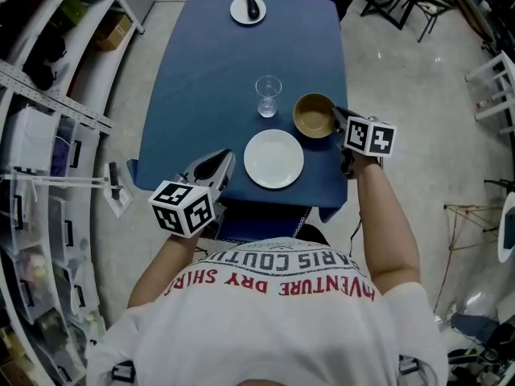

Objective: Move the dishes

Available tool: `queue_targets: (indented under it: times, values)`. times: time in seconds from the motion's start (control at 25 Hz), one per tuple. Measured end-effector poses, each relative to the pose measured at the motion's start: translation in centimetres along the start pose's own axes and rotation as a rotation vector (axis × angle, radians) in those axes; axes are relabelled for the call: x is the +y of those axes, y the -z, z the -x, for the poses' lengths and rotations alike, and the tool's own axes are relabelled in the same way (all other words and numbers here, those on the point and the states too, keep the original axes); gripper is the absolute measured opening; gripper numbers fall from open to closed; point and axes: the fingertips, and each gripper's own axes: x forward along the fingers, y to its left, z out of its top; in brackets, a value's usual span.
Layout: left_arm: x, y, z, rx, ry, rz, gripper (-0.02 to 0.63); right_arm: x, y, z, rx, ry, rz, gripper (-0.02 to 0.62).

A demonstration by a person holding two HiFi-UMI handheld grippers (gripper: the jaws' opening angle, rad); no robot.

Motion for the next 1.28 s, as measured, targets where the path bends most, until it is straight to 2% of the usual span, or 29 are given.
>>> queue_targets:
  times: [0.2,0.36,0.4,0.48,0.52,0.68,0.84,1.08,1.28]
  values:
    - [0.2,0.0,-0.2,0.006,0.003,0.006,0.028,-0.9,0.4,-0.3,0.001,0.036,-0.006,0.034]
    - [0.5,0.1,-0.1,0.004,0.0,0.005,0.028,-0.9,0.6,-0.4,-0.005,0.031,-0.005,0.039]
    - [0.6,0.1,0.0,0.004,-0.001,0.005,0.028,-0.9,0.6,-0.4,-0.009,0.027,-0.007,0.058]
    - [0.6,0.0,0.0,0.003,-0.002,0.005,0.029,-0.8,0.4,-0.2,-0.018,0.022,-0.004,0.15]
    - [0.5,-0.1,0.0,0.003,-0.002,0.004,0.028,-0.8,0.3,0.0,-0.02,0.018,0.002,0.17]
    - [0.3,-0.2,-0.1,0.008,0.002,0.002,0.028,-0.2,0.0,0.6,-0.032,-0.008,0.051,0.193]
    - [-0.2,0.0,-0.2,0.026,0.018,-0.016,0.028,1.7,-1.2,2.8,-0.102,-0.035,0.144,0.21]
    - [-1.2,0.2,-0.5,0.047,0.06,-0.028,0.028,8.3,-2.3,7.4,-0.208,-0.168,0.342,0.232]
    - [-3.9,-1.6,-0.3,0.022,0.117,-0.048,0.028,14.1,-3.4,12.3,-0.317,-0.346,0.41,0.127]
